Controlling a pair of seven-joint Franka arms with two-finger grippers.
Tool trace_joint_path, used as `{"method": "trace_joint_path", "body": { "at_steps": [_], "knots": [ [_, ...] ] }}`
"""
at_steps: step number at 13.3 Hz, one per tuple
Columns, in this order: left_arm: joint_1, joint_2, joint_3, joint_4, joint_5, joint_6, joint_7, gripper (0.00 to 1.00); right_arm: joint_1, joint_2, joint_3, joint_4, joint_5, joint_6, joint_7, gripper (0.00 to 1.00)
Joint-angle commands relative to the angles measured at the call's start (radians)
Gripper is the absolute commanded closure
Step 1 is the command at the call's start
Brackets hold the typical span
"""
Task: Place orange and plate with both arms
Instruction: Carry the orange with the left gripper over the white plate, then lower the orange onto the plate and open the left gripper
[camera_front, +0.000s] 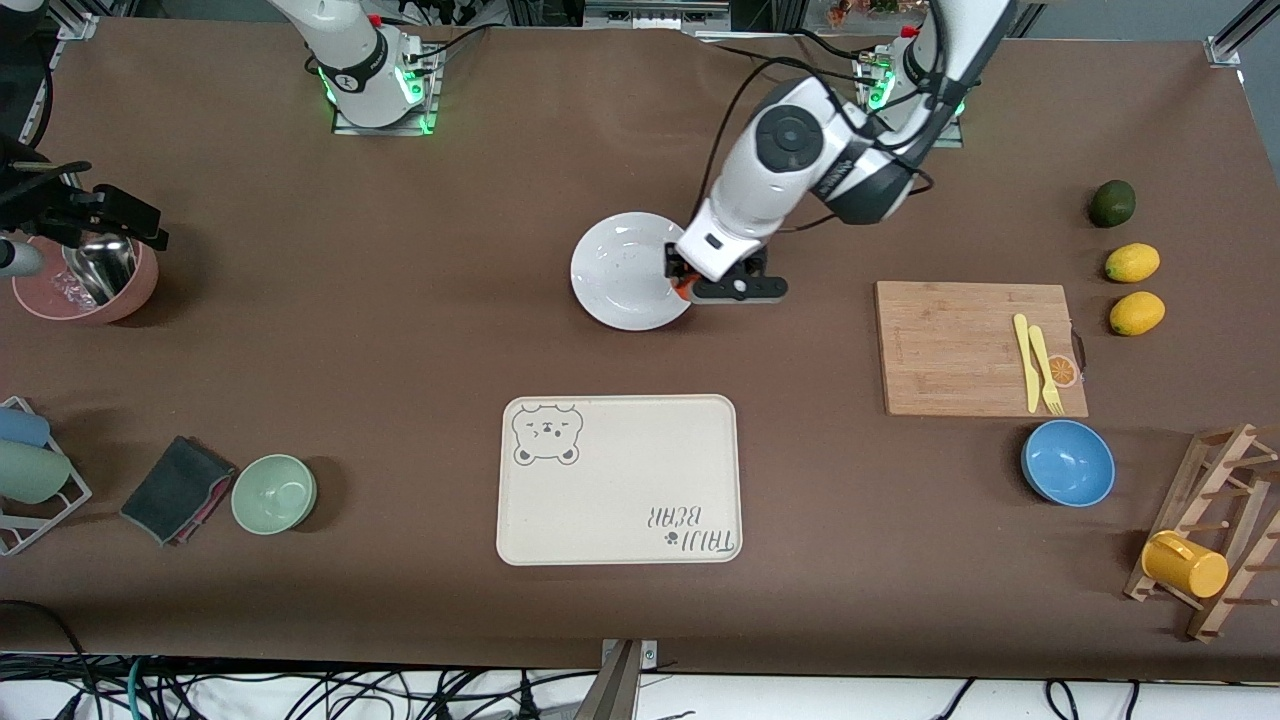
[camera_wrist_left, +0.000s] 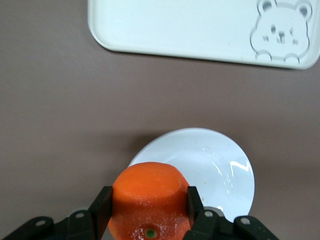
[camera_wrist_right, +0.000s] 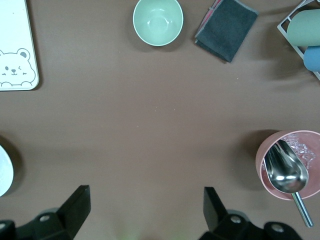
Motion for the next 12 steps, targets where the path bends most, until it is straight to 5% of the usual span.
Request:
{"method": "trace_joint_path", "body": {
  "at_steps": [1,7,8,9,10,11,12],
  "knots": [
    [-0.083,0.088,0.014,0.043,-0.008,0.07,-0.02,1.0,-0.003,0.012,0.003,0.027,0.011,-0.008,0.009,0.0],
    [-0.181,0.221,0.052,0.102,0.0,0.104,-0.091,1.0,-0.003,0.012,0.003,0.027,0.014,-0.013,0.007,0.0],
    [-0.184,0.227,0.052,0.102,0.0,0.104,-0.108,0.91,0.0,0.012,0.003,0.027,0.012,-0.013,0.007,0.0],
    [-0.187,0.233,0.061,0.1,0.001,0.104,-0.112,0.7,0.0,0.012,0.003,0.027,0.014,-0.01,0.009,0.0],
    [-0.19,0.234,0.078,0.099,0.001,0.104,-0.114,0.3,0.0,0.012,0.003,0.027,0.015,-0.011,0.007,0.0],
    [-0.192,0.234,0.087,0.093,0.003,0.104,-0.114,0.03,-0.003,0.014,0.003,0.027,0.018,-0.016,0.007,0.0],
    [-0.192,0.23,0.095,0.088,0.003,0.096,-0.112,0.0,-0.003,0.014,0.003,0.027,0.018,-0.017,0.009,0.0]
  ]
}}
